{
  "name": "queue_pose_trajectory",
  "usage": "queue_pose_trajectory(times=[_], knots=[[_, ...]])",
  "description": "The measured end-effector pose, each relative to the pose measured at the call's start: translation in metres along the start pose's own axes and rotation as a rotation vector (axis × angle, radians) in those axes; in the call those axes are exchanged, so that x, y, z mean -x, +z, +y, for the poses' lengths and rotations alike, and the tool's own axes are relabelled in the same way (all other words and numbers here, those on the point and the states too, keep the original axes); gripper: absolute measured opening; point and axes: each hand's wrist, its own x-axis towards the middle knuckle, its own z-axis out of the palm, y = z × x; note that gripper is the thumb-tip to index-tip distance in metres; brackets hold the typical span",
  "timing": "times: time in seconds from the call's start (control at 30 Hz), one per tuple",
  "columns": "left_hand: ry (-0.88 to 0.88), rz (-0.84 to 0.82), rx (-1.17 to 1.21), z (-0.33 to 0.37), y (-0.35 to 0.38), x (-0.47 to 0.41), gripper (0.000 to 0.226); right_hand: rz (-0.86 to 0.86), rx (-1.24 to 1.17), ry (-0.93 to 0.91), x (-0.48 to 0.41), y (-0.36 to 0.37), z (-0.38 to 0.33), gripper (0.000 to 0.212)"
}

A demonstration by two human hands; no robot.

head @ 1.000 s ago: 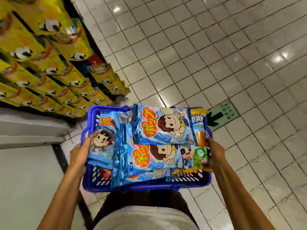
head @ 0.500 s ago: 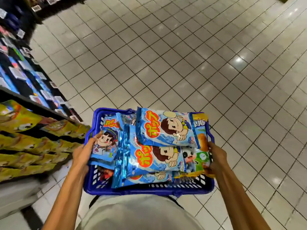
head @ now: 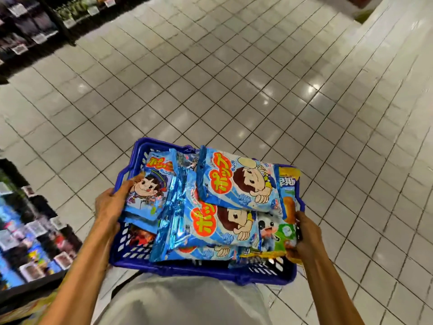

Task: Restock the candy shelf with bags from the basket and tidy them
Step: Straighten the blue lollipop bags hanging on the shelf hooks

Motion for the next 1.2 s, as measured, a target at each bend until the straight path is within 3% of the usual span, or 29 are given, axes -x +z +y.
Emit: queue_pose_trajectory(times=[0.1,0.23,0.4,0.63,0.87,1.2], knots=[[-0.023,0.014,0.042,0.050,0.053,-0.033,0.037,0.014,0.008,-0.037,-0.032,0.032,-0.062,0.046],[-0.045,0.053,0.076,0.119,0.112,-0.063,0.035,0.021,0.056,-0.107,-0.065,0.072,-0.156,0.027],[-0.033,0.038,0.123,0.207,0.173,-0.109,0.030,0.004,0.103,-0.205,-0.096,0.135,-0.281,0.018],[-0.080,0.000,0.140,0.313,0.247,-0.212,0.042,-0.001,0.099,-0.229,-0.139,0.238,-0.412,0.017],[-0.036,-0.057,0.090,0.464,0.321,-0.336,0.064,0.030,-0.012,-0.171,-0.167,0.346,-0.537,0.021],[-0.002,-0.049,0.041,0.616,0.436,-0.471,0.045,0.048,-0.026,-0.152,-0.239,0.473,-0.703,0.016]])
